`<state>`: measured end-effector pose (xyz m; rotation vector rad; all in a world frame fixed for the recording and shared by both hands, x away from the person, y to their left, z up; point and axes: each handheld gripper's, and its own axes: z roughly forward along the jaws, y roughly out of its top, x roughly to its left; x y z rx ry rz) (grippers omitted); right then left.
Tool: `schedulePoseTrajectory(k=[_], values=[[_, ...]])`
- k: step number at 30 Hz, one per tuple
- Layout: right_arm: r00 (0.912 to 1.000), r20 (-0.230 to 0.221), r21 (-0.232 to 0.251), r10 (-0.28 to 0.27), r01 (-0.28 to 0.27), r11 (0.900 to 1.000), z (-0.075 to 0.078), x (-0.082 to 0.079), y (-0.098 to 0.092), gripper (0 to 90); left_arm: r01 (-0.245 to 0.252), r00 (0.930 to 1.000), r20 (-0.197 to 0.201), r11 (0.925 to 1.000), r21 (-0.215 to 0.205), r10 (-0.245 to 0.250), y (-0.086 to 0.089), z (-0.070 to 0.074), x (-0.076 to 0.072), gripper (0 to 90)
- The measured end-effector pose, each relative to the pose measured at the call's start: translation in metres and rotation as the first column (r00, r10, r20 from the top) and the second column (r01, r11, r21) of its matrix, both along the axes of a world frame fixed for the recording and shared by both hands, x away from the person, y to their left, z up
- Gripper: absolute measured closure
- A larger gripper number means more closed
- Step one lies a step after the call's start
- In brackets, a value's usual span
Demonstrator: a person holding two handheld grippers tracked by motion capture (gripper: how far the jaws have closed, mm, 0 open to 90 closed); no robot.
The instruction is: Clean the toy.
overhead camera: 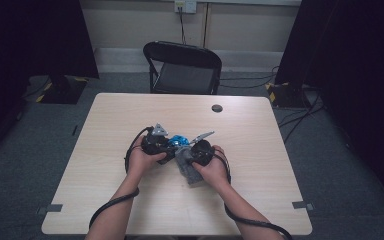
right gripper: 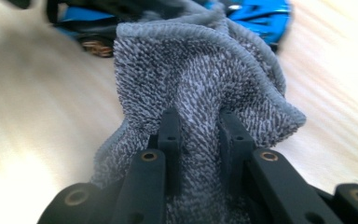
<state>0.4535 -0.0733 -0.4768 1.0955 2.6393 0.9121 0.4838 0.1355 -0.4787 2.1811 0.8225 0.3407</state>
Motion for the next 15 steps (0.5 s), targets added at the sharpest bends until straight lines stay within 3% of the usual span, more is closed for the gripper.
schedulePoseTrajectory(k=[9, 15], values=[[0.9965, -0.024, 0.001, 0.08, -0.08, 0.997, 0.001, -0.01, 0.022, 74.9, -0.004, 1.0, -0.006, 1.0, -0.008, 0.004, 0.0, 0.0, 0.0, 47.4], [0.9915, -0.043, 0.033, 0.123, -0.122, 0.992, 0.001, -0.016, 0.031, 74.9, -0.01, 0.9999, -0.001, 0.9999, -0.004, 0.01, -0.001, 0.0, 0.0, 47.4]])
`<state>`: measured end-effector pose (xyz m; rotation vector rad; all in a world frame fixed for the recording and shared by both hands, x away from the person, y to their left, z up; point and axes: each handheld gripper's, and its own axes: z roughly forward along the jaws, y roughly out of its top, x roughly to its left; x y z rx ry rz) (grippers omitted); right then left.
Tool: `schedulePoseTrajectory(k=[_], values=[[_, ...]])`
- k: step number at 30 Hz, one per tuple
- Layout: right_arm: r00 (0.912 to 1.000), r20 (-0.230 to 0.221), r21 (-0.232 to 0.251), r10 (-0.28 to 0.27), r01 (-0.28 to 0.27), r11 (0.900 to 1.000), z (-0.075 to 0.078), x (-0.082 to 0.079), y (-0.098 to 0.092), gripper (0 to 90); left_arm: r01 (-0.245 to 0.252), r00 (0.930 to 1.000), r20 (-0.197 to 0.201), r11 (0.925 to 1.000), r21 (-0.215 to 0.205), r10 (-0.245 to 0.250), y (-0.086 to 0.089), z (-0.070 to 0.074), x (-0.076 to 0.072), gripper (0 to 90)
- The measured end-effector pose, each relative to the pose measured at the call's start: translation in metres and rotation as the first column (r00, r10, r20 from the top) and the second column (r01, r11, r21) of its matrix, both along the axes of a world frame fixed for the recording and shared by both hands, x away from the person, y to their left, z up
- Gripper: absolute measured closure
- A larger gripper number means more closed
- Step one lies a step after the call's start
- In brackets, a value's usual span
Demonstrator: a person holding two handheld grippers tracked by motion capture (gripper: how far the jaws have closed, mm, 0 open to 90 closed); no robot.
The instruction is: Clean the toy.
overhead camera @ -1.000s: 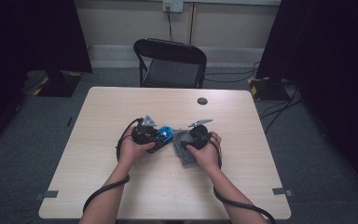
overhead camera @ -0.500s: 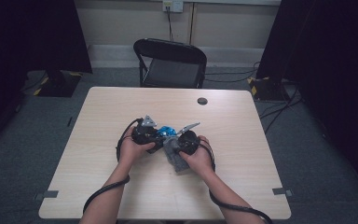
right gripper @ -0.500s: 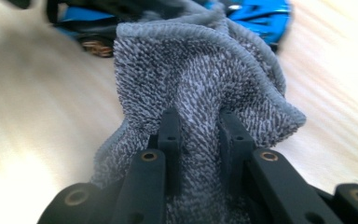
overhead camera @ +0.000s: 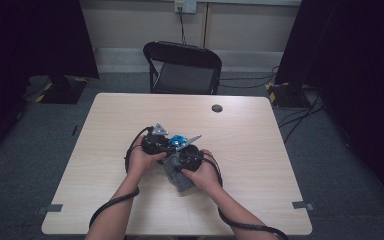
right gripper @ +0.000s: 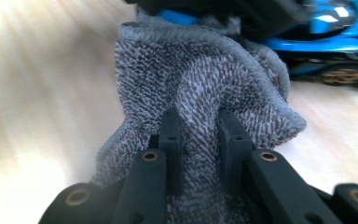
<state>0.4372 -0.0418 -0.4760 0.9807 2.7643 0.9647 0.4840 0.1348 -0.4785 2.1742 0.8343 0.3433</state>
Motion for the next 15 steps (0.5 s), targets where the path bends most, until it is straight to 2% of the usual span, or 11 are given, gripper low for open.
schedulePoseTrajectory(k=[7, 9, 12, 15], values=[[0.998, -0.022, 0.055, 0.058, -0.057, 0.997, 0.002, -0.008, 0.005, 75.0, -0.009, 0.9999, -0.009, 0.9999, -0.009, 0.009, 0.0, 0.0, 0.0, 47.5], [0.9973, -0.028, 0.081, 0.069, -0.066, 0.994, 0.005, -0.01, 0.002, 75.1, -0.008, 0.9999, -0.009, 1.0, -0.001, 0.008, 0.0, 0.001, 0.0, 47.5], [0.9971, -0.016, 0.077, 0.074, -0.073, 0.994, 0.012, -0.011, -0.007, 75.2, -0.006, 0.9999, -0.008, 1.0, -0.005, 0.006, 0.0, 0.0, 0.0, 47.5], [0.9986, -0.012, 0.084, 0.051, -0.05, 0.995, 0.02, -0.008, -0.022, 75.3, -0.007, 1.0, -0.007, 1.0, -0.005, 0.007, 0.0, 0.0, 0.0, 47.5]])
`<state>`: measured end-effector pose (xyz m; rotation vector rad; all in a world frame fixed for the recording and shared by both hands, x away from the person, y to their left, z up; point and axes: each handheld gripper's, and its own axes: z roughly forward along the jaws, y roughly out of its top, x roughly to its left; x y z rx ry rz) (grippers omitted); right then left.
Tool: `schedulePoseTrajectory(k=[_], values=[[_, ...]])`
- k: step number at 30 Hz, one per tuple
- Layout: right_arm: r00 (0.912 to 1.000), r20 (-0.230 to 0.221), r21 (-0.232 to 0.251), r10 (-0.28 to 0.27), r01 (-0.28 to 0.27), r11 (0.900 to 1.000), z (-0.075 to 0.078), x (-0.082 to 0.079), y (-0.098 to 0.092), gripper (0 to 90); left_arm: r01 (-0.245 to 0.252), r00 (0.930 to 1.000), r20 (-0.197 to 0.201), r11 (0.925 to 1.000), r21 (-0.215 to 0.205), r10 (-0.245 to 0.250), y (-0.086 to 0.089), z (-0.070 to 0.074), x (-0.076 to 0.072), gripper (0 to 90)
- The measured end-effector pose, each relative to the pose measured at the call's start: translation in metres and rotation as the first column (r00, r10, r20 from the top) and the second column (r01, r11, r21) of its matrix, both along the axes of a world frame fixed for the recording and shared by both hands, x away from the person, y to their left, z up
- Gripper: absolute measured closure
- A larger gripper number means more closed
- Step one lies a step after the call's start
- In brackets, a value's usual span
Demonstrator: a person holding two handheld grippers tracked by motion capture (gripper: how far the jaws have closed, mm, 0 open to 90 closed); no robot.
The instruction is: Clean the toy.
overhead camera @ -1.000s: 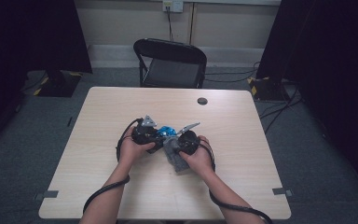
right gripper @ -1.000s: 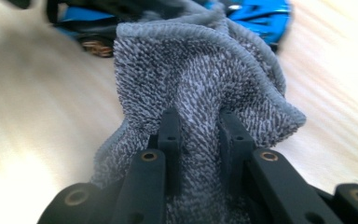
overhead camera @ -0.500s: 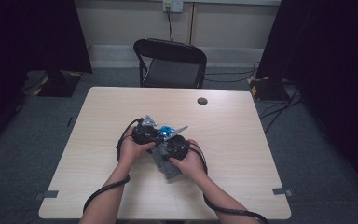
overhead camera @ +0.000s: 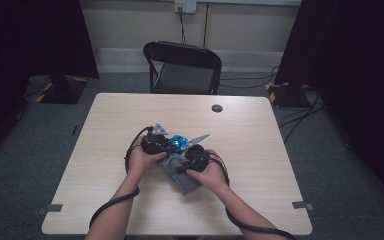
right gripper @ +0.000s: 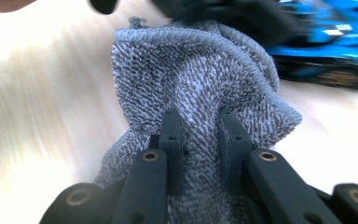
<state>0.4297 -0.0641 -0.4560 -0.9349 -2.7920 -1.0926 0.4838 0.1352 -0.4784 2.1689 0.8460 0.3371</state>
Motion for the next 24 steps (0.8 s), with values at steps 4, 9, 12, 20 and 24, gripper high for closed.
schedulePoseTrajectory(k=[4, 9, 12, 20, 24], values=[[0.9975, 0.004, 0.016, -0.071, 0.071, 0.997, 0.008, 0.01, -0.027, 75.5, 0.001, 1.0, -0.003, 1.0, -0.004, -0.001, 0.001, 0.0, 0.0, 47.5], [0.9823, 0.028, 0.023, -0.185, 0.185, 0.983, 0.015, 0.024, -0.055, 76.1, 0.002, 1.0, -0.001, 1.0, -0.003, -0.002, 0.001, 0.0, 0.0, 47.5], [0.9667, 0.035, 0.019, -0.254, 0.253, 0.967, 0.013, 0.034, -0.066, 76.2, 0.004, 1.0, 0.003, 1.0, -0.005, -0.004, 0.001, -0.001, 0.0, 47.5], [0.9353, 0.005, 0.011, -0.354, 0.354, 0.935, -0.004, 0.055, -0.074, 76.2, 0.006, 1.0, 0.005, 1.0, -0.006, -0.006, 0.001, -0.001, 0.0, 47.5], [0.9278, 0.01, -0.01, -0.373, 0.373, 0.928, -0.01, 0.061, -0.067, 76.1, 0.003, 1.0, 0.007, 0.9999, -0.01, -0.003, 0.001, -0.001, -0.001, 47.6]])
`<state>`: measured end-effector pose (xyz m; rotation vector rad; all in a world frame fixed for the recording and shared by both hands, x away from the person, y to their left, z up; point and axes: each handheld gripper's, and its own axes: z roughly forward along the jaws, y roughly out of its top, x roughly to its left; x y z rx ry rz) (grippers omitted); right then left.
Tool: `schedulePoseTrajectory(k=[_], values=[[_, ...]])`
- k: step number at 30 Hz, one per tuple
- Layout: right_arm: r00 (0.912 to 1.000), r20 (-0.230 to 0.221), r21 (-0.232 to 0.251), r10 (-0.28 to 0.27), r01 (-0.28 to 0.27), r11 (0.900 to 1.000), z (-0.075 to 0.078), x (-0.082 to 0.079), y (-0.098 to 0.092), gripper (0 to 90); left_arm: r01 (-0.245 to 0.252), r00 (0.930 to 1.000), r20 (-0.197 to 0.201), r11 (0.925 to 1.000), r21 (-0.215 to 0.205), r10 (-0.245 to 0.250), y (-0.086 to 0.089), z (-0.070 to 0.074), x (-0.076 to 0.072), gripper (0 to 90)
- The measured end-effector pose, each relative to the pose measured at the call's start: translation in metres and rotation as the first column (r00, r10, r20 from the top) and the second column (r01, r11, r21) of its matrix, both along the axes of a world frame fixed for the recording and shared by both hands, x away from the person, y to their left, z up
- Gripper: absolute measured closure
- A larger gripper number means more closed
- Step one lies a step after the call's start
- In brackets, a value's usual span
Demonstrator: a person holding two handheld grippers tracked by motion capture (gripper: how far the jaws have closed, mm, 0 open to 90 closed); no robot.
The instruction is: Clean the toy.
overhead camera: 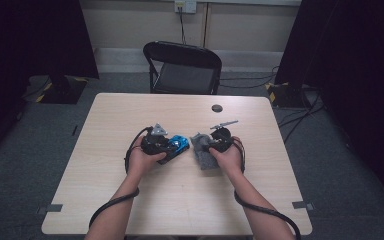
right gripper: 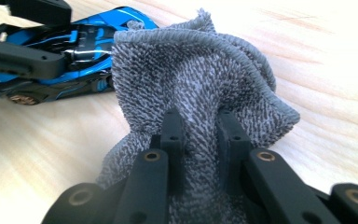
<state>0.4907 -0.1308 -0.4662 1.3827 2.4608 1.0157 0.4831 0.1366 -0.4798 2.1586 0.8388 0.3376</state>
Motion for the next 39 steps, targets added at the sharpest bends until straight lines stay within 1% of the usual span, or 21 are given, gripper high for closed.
schedulePoseTrajectory(k=[2, 3, 8, 9, 15, 17, 18, 20, 22, 26, 32, 34, 39], values=[[1.0, 0.0, -0.017, -0.002, 0.002, 1.0, -0.003, 0.002, 0.005, 76.1, 0.0, 1.0, -0.001, 1.0, 0.0, 0.0, 0.0, 0.0, 0.0, 47.5], [1.0, -0.005, -0.01, 0.002, -0.002, 1.0, -0.005, 0.003, 0.008, 76.1, -0.002, 1.0, -0.001, 1.0, 0.0, 0.002, 0.0, 0.0, 0.0, 47.6], [0.9988, -0.016, -0.021, 0.047, -0.047, 0.999, -0.008, -0.002, 0.024, 76.1, -0.001, 1.0, -0.001, 1.0, -0.005, 0.001, 0.001, 0.0, -0.001, 47.5], [0.9984, -0.011, -0.027, 0.056, -0.057, 0.998, -0.008, -0.004, 0.027, 76.1, -0.004, 1.0, 0.001, 1.0, -0.009, 0.004, 0.0, -0.001, -0.001, 47.5], [0.9957, -0.014, -0.013, 0.092, -0.092, 0.996, -0.008, -0.012, 0.035, 76.1, -0.002, 1.0, -0.001, 1.0, -0.005, 0.002, 0.001, 0.0, -0.001, 47.5], [0.9942, -0.015, -0.009, 0.107, -0.107, 0.994, -0.008, -0.014, 0.037, 76.1, -0.003, 1.0, 0.001, 1.0, -0.004, 0.003, 0.0, 0.0, -0.001, 47.5], [0.9935, -0.014, -0.007, 0.113, -0.113, 0.994, -0.009, -0.015, 0.039, 76.1, -0.006, 1.0, 0.0, 0.9999, -0.01, 0.006, 0.0, -0.001, -0.001, 47.5], [0.9919, -0.016, -0.003, 0.126, -0.126, 0.992, -0.009, -0.018, 0.041, 76.1, -0.001, 1.0, 0.0, 1.0, 0.0, 0.001, 0.0, 0.0, -0.001, 47.5], [0.9905, -0.017, 0.001, 0.136, -0.136, 0.991, -0.01, -0.02, 0.044, 76.1, -0.003, 1.0, -0.004, 1.0, -0.006, 0.003, 0.0, 0.0, -0.001, 47.5], [0.9864, -0.025, 0.008, 0.162, -0.162, 0.987, -0.009, -0.025, 0.05, 76.1, -0.001, 1.0, -0.002, 1.0, 0.0, 0.001, 0.0, 0.0, -0.001, 47.5], [0.9795, -0.02, 0.009, 0.2, -0.2, 0.98, -0.01, -0.032, 0.059, 76.1, -0.006, 1.0, 0.0, 0.9999, -0.01, 0.006, 0.0, -0.001, -0.001, 47.5], [0.9776, -0.021, 0.013, 0.21, -0.209, 0.978, -0.01, -0.035, 0.061, 76.1, -0.006, 1.0, 0.0, 1.0, -0.001, 0.006, 0.0, 0.0, -0.001, 47.5], [0.9736, -0.017, 0.013, 0.228, -0.227, 0.974, -0.011, -0.039, 0.066, 76.1, -0.007, 1.0, -0.002, 1.0, 0.003, 0.007, -0.001, 0.0, -0.001, 47.5]])
